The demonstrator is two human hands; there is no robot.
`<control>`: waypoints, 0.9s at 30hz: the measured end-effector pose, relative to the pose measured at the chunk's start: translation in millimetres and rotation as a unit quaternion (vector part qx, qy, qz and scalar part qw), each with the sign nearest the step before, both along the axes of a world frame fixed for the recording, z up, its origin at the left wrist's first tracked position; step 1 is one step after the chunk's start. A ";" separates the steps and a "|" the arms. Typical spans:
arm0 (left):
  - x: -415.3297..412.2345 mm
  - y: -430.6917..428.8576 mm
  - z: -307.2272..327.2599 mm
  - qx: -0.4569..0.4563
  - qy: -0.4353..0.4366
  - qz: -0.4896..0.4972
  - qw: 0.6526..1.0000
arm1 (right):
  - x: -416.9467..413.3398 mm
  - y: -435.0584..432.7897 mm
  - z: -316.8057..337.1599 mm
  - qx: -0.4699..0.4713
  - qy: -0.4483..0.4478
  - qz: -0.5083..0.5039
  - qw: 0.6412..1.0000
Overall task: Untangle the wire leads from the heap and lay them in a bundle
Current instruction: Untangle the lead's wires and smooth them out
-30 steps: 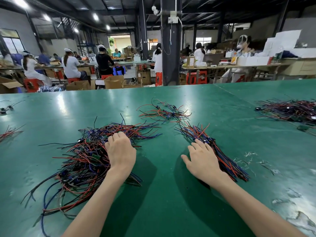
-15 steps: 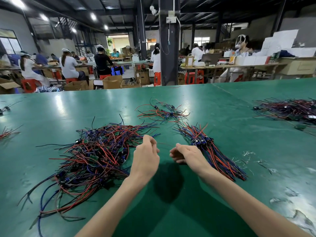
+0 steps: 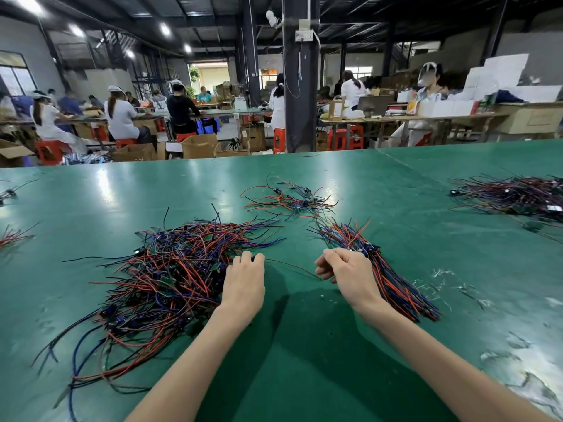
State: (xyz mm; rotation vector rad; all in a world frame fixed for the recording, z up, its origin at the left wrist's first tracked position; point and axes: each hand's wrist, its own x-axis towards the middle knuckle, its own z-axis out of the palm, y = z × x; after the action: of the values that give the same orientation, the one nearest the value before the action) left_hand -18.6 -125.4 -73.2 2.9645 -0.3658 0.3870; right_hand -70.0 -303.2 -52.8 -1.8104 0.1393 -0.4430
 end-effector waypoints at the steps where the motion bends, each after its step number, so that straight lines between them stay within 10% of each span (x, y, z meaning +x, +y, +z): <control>1: 0.1 0.6 0.6 -0.019 -0.001 -0.006 1.000 | -0.1 -0.7 1.0 0.008 -0.006 -0.005 1.000; 16: 1.6 6.8 4.8 -0.139 -0.011 -0.028 0.990 | 4.4 -12.3 10.3 0.079 -0.032 -0.034 0.996; 27: -29.5 -28.6 27.9 -0.472 0.141 -0.169 0.853 | 0.4 -8.1 12.7 0.139 0.172 0.127 0.967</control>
State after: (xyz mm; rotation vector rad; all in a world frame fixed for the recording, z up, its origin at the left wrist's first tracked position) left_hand -48.1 -154.0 -45.3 1.8992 -0.4717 0.0403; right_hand -69.7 -311.4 -40.1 -1.5852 0.1959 0.0760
